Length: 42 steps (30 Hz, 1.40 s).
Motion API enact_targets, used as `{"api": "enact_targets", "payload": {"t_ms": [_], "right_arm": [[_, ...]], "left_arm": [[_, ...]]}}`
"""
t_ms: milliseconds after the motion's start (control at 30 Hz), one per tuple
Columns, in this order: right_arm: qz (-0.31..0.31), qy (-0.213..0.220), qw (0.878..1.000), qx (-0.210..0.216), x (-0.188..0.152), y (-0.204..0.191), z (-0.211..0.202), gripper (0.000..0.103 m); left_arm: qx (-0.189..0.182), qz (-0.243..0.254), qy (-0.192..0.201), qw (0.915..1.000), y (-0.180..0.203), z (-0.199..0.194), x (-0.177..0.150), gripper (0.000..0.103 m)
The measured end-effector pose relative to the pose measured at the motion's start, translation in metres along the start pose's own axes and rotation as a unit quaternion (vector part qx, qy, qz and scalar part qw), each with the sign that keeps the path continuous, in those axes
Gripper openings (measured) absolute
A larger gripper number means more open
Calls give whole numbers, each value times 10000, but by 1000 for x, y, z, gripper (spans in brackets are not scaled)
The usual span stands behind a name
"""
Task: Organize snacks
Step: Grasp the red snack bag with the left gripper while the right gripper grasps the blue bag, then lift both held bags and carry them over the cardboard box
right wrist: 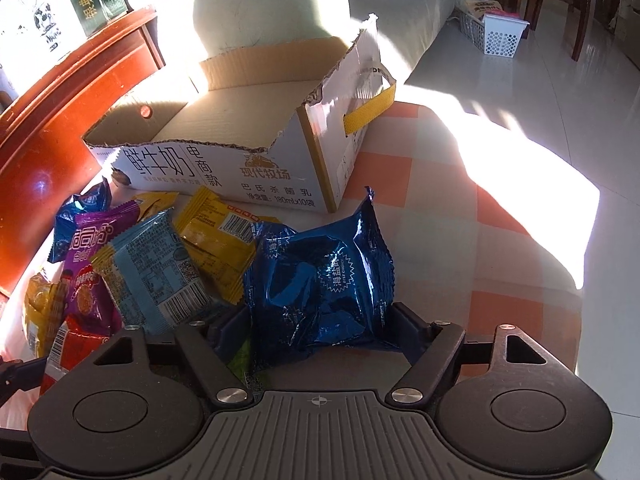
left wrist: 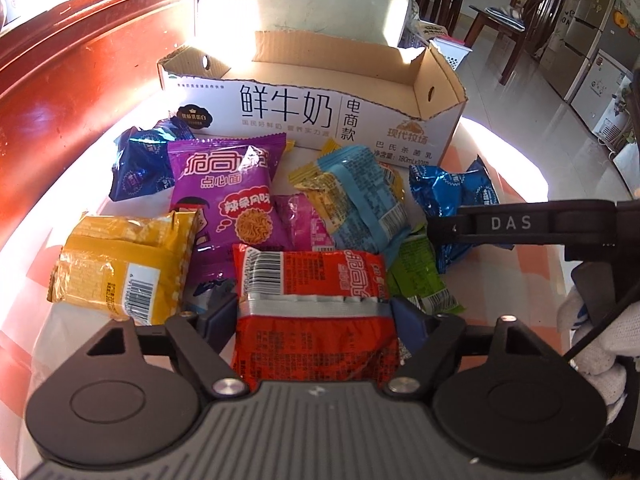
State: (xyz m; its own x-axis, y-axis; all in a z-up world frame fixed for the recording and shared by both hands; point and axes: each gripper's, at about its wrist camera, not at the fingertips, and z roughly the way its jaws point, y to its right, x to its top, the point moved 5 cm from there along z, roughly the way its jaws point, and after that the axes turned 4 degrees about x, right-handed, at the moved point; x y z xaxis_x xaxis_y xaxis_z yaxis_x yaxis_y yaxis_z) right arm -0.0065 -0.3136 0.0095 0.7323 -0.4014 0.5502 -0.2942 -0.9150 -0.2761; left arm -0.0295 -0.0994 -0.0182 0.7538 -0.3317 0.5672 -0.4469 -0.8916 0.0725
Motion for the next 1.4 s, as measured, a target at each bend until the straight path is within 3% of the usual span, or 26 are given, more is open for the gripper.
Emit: {"api": "enact_targets", "payload": {"t_ms": [200, 233, 433, 600, 767, 967, 1067, 1233, 1400], "right_arm": [[112, 140, 9991, 397, 1, -9, -16, 71], [46, 153, 9990, 425, 1, -12, -19, 63], [-92, 83, 9984, 558, -2, -23, -18, 59], [236, -104, 9970, 730, -5, -19, -10, 60], [770, -349, 9951, 514, -6, -1, -7, 86], [1595, -283, 9846, 661, -2, 19, -12, 92], [1828, -86, 9818, 500, 6, 25, -10, 94], [1644, 22, 9861, 253, 20, 18, 9, 97], [1073, -58, 9941, -111, 21, 1, 29, 97]], "left_arm": [[8, -68, 72, 10000, -2, -7, 1, 71], [20, -80, 96, 9999, -3, -8, 2, 71], [10, -178, 198, 9996, -8, -14, 4, 70], [23, -294, 133, 9995, -14, -11, 3, 70], [15, -317, 102, 9994, -16, -10, 2, 71], [-21, -290, 96, 9995, -13, -9, 2, 71], [0, -294, 123, 9995, -14, -9, 3, 71], [37, -285, 142, 9995, -16, -8, 3, 71], [33, -251, 101, 9996, -17, -3, 3, 73]]}}
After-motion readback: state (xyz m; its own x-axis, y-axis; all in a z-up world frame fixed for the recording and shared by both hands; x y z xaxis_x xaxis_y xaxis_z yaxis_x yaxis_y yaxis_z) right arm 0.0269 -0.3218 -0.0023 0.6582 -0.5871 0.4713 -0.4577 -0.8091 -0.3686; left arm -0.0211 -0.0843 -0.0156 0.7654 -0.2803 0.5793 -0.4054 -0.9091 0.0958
